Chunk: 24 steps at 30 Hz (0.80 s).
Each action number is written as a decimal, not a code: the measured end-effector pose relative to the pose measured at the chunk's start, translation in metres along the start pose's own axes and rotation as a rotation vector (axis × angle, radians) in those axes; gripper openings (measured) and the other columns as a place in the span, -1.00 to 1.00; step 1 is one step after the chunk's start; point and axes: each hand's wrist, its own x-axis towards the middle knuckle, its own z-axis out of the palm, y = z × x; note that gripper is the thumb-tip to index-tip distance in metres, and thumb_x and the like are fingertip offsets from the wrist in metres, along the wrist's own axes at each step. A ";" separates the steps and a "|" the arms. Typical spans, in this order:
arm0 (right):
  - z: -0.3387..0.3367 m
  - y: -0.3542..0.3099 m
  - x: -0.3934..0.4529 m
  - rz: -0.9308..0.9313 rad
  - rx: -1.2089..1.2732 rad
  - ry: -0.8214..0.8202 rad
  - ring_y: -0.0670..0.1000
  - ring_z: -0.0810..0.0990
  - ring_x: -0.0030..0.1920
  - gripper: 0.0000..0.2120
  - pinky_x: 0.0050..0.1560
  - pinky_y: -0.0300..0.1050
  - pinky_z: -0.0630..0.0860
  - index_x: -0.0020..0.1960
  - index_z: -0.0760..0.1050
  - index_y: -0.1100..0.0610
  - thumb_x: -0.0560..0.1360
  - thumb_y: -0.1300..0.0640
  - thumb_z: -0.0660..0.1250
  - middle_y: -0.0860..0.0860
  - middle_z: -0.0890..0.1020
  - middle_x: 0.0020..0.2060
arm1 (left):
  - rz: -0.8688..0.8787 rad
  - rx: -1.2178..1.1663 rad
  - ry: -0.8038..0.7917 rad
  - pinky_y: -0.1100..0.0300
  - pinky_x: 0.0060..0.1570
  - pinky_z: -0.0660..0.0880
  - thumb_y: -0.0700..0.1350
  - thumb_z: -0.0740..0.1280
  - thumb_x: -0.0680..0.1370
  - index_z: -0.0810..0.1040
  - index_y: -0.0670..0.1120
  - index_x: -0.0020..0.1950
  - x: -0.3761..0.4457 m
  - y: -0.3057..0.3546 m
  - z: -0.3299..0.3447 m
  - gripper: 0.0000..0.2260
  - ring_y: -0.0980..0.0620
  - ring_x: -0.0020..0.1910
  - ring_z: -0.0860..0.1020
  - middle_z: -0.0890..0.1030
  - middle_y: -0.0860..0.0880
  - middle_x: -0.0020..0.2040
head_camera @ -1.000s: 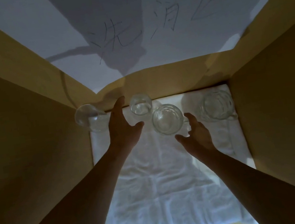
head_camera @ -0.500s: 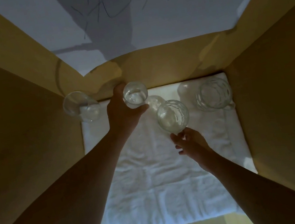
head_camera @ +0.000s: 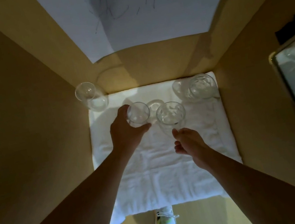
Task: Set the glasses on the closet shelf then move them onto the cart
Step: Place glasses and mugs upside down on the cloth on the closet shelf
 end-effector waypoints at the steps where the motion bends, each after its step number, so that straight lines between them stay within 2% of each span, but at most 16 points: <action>1: -0.002 -0.002 -0.010 -0.004 0.007 0.003 0.05 0.56 -0.17 -0.79 0.15 0.11 0.64 -0.06 0.55 0.16 0.63 0.02 0.34 0.10 0.55 -0.21 | -0.003 -0.010 0.007 -0.04 0.14 0.58 0.04 0.70 0.23 0.48 -0.02 0.33 -0.008 0.005 -0.004 -0.26 -0.03 0.12 0.61 0.64 0.02 0.17; 3: -0.006 -0.007 -0.033 -0.010 0.053 0.003 0.07 0.51 -0.17 -0.81 0.15 0.08 0.61 -0.07 0.53 0.13 0.63 0.03 0.34 0.11 0.51 -0.21 | -0.015 -0.052 0.013 -0.05 0.10 0.59 0.09 0.67 0.21 0.47 0.04 0.29 -0.025 0.017 -0.014 -0.28 -0.04 0.09 0.62 0.65 0.05 0.11; 5: -0.008 -0.015 -0.054 -0.023 0.085 0.000 0.10 0.46 -0.16 -0.82 0.05 0.03 0.60 -0.09 0.51 0.11 0.64 0.04 0.32 0.12 0.47 -0.22 | -0.009 -0.075 0.013 -0.04 0.08 0.58 0.15 0.62 0.18 0.47 0.04 0.26 -0.039 0.030 -0.024 -0.29 -0.04 0.06 0.61 0.65 0.07 0.07; 8: -0.014 -0.028 -0.092 -0.077 0.098 -0.001 0.07 0.43 -0.21 -0.82 -0.09 -0.05 0.53 -0.07 0.49 0.11 0.65 0.04 0.29 0.11 0.45 -0.25 | 0.023 -0.114 0.070 -0.02 0.09 0.55 0.07 0.68 0.21 0.50 0.01 0.24 -0.066 0.055 -0.045 -0.33 -0.03 0.05 0.60 0.64 0.08 0.05; 11: -0.022 -0.038 -0.127 -0.148 0.058 0.018 0.03 0.51 -0.22 -0.80 -0.03 -0.01 0.63 -0.11 0.46 0.04 0.66 -0.01 0.27 0.11 0.52 -0.23 | 0.052 -0.151 0.107 0.07 0.08 0.52 0.00 0.69 0.25 0.50 0.01 0.25 -0.090 0.083 -0.068 -0.35 0.00 0.06 0.59 0.60 0.12 0.04; 16: -0.042 -0.056 -0.195 -0.268 0.092 -0.014 -0.02 0.43 -0.32 -0.81 -0.31 -0.14 0.49 0.02 0.51 0.08 0.65 -0.04 0.28 0.07 0.46 -0.30 | 0.103 -0.194 0.176 0.03 0.09 0.55 0.00 0.68 0.26 0.51 0.05 0.22 -0.133 0.135 -0.117 -0.40 -0.01 0.05 0.61 0.63 0.12 0.03; 19: -0.055 -0.069 -0.241 -0.333 0.093 -0.023 -0.02 0.41 -0.34 -0.82 -0.27 -0.11 0.44 -0.06 0.48 0.04 0.65 -0.04 0.28 0.07 0.44 -0.31 | 0.145 -0.197 0.208 0.04 0.07 0.55 0.14 0.63 0.18 0.51 0.06 0.23 -0.159 0.173 -0.149 -0.33 -0.04 0.06 0.61 0.65 0.05 0.07; 21: -0.063 -0.080 -0.269 -0.385 0.104 -0.021 -0.03 0.41 -0.35 -0.81 -0.27 -0.10 0.45 -0.06 0.48 0.05 0.64 -0.04 0.29 0.04 0.44 -0.35 | 0.167 -0.239 0.223 0.05 0.01 0.57 0.20 0.57 0.13 0.48 0.14 0.14 -0.174 0.199 -0.170 -0.37 -0.03 0.02 0.61 0.61 0.12 0.01; 24: -0.076 -0.092 -0.316 -0.486 0.099 -0.046 -0.02 0.43 -0.34 -0.80 -0.22 -0.06 0.49 0.03 0.52 0.06 0.64 -0.07 0.28 0.02 0.45 -0.36 | 0.206 -0.268 0.261 0.25 -0.11 0.49 0.08 0.66 0.20 0.49 0.08 0.20 -0.201 0.238 -0.201 -0.36 -0.02 0.02 0.58 0.56 0.09 0.02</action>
